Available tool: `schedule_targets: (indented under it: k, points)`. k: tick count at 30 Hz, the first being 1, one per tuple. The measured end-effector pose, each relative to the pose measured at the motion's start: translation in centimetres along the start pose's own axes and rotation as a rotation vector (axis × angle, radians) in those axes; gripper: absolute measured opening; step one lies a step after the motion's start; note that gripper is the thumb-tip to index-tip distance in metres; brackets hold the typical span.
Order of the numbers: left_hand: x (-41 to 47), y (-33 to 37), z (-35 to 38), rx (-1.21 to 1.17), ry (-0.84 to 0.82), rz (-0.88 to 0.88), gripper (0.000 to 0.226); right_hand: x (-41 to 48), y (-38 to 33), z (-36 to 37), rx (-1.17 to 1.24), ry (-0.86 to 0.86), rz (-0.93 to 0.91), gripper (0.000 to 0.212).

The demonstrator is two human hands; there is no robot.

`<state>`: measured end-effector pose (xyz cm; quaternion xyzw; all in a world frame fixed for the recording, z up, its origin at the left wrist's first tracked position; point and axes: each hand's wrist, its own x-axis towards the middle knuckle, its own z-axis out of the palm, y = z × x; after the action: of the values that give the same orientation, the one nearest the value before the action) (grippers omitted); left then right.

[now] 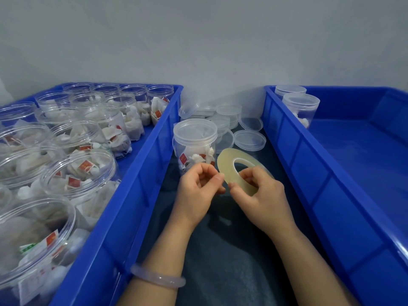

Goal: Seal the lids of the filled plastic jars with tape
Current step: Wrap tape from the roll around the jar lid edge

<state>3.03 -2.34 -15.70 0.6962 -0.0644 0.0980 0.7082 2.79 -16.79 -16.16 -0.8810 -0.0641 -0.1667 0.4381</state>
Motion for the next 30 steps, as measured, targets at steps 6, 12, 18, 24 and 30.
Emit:
schedule_targets:
  k: [6,12,18,24,30]
  points:
    - [0.17,-0.19,-0.11,0.081,0.159,0.064,0.018,0.01,0.06,-0.11,0.020,-0.007,-0.038,0.035]
    - [0.12,-0.18,0.04,0.066,0.094,0.075,0.035,-0.11,0.05,-0.09,0.030,-0.015,-0.037,0.035]
    - [0.04,-0.26,0.01,0.139,0.110,0.075,0.021,-0.08,0.00,-0.05,-0.010,-0.027,-0.024,0.039]
    - [-0.01,-0.29,0.07,0.156,0.118,0.076,0.018,-0.19,-0.12,0.07,0.020,0.024,-0.046,0.045]
    - [0.18,-0.79,0.01,0.259,0.165,0.073,0.019,-0.18,0.02,0.45,-0.030,-0.011,-0.096,0.043]
